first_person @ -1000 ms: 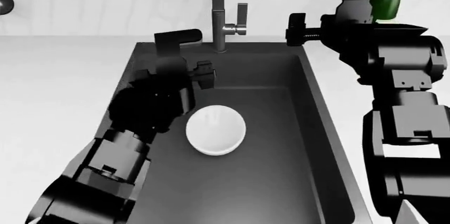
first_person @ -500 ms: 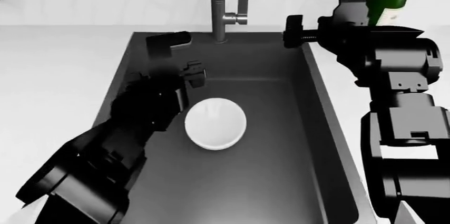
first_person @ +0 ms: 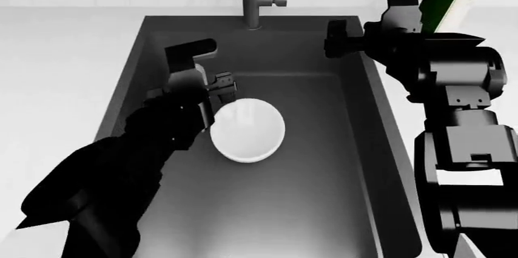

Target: Pick the cup and bowl from the sink and place them on the counter for drying.

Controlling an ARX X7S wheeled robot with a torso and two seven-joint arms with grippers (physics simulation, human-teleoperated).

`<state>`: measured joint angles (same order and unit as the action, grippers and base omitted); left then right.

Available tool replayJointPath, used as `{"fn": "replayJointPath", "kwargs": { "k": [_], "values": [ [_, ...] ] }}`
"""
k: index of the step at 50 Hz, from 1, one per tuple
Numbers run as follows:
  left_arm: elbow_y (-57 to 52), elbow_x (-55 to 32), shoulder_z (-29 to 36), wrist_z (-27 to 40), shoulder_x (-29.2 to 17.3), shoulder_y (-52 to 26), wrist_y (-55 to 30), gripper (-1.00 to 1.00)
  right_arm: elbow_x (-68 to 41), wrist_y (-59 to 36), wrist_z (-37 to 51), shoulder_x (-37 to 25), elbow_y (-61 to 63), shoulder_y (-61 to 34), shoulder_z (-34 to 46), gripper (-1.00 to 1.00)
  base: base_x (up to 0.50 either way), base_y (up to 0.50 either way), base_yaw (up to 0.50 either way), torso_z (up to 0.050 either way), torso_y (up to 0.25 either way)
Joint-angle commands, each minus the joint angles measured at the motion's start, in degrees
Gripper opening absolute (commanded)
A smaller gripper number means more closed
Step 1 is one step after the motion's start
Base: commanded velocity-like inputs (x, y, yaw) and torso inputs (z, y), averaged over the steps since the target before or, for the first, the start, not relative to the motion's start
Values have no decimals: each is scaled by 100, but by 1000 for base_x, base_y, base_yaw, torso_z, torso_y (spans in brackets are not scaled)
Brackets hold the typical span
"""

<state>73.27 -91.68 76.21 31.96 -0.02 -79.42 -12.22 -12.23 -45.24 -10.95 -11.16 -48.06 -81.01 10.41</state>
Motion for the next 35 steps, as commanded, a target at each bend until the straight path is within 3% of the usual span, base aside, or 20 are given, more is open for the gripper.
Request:
{"fn": "replayJointPath", "kwargs": {
  "k": [1, 9, 19, 28, 35],
  "values": [
    [92, -959, 668, -153, 0, -35, -11, -100, -26, -25, 9, -20, 89, 43, 7, 100, 0, 0, 0, 0, 0],
    [118, -1363, 1061, -151, 0, -128, 96, -100, -47, -44, 11, -33, 159, 70, 12, 100, 0, 0, 0, 0, 0],
    [-76, -1155, 1541, -117, -32, -378, 175, -100, -66, -16, -1, -44, 118, 40, 18, 100, 0, 0, 0, 0, 0],
    [-2418, -1184, 1441, 957, -1237, -577, 173, -100, -94, -77, 16, -56, 185, 51, 14, 100, 0, 0, 0, 0, 0],
    [-3146, -1321, 1428, 1206, -1593, -726, -164, -100, -105, -127, 31, -66, 217, 50, 23, 100, 0, 0, 0, 0, 0]
  ]
}}
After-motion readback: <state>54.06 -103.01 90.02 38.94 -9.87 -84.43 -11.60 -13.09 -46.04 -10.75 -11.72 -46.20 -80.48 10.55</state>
